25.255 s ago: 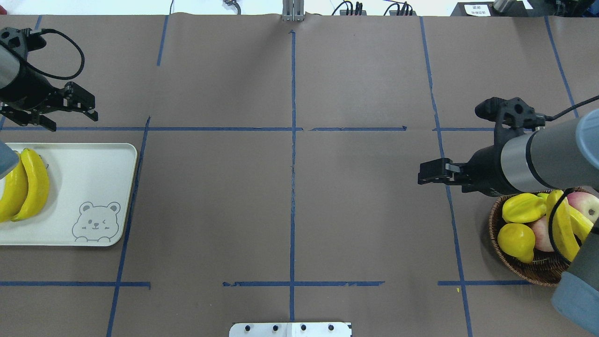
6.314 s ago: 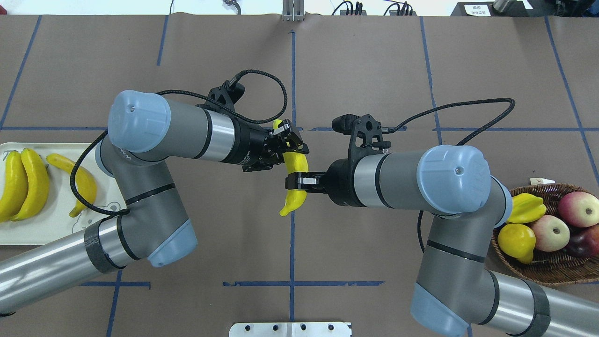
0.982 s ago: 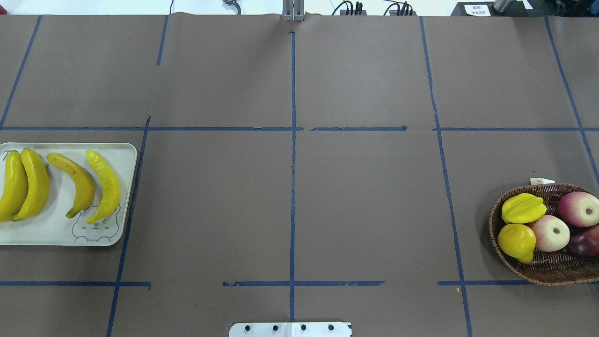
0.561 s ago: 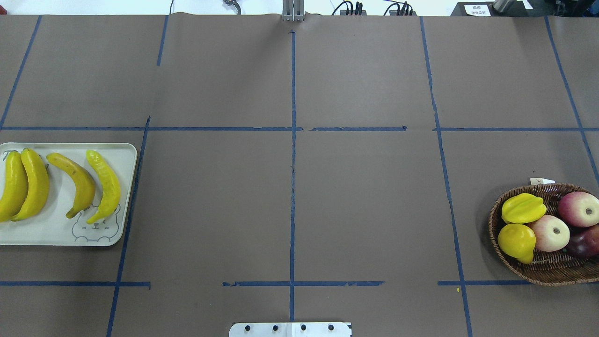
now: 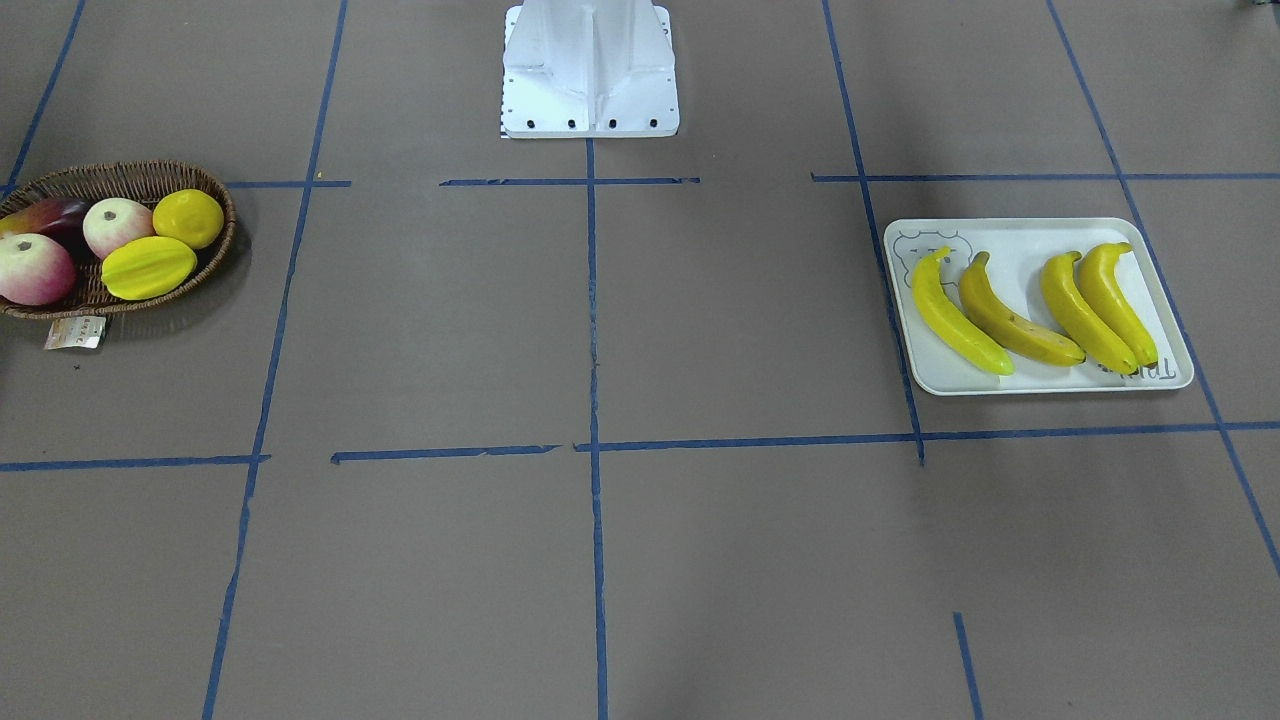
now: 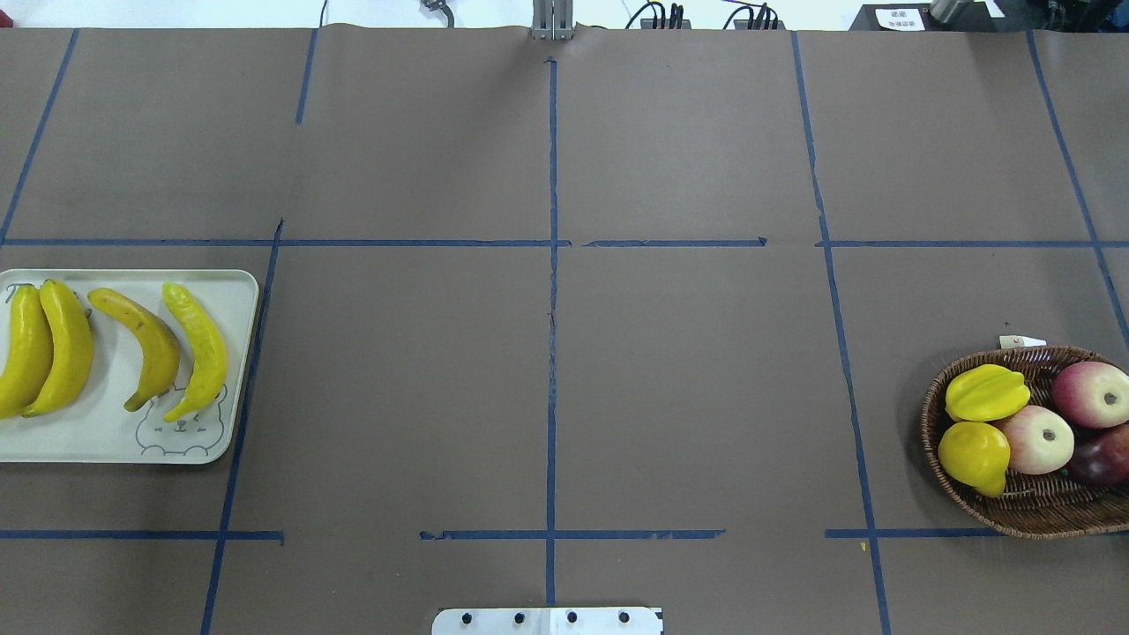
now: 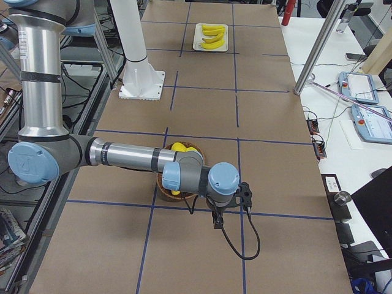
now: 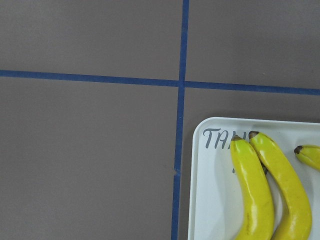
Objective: Transfer all bananas from basket to plate
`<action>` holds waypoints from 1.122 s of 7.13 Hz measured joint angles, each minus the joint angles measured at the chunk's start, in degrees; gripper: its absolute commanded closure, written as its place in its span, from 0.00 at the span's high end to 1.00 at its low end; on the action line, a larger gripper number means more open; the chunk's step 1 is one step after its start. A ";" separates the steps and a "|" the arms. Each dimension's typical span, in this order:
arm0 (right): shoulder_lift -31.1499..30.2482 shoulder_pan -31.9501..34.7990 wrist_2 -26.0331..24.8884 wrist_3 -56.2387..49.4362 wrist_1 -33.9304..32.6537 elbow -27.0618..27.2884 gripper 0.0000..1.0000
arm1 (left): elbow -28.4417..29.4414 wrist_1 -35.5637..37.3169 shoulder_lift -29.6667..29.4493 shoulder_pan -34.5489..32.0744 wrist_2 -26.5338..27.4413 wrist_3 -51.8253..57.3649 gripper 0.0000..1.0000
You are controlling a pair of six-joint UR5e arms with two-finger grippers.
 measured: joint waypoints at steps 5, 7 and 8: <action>-0.22 0.14 -0.02 1.27 -0.01 0.26 1.00 | 0.22 0.67 -0.06 -0.10 0.17 1.60 1.00; -0.21 0.14 0.00 1.93 0.06 0.69 1.00 | 0.23 0.68 -0.06 -0.13 0.12 1.59 1.00; -0.17 0.14 0.01 1.96 0.08 0.81 1.00 | 0.23 0.68 -0.06 -0.15 0.13 1.58 1.00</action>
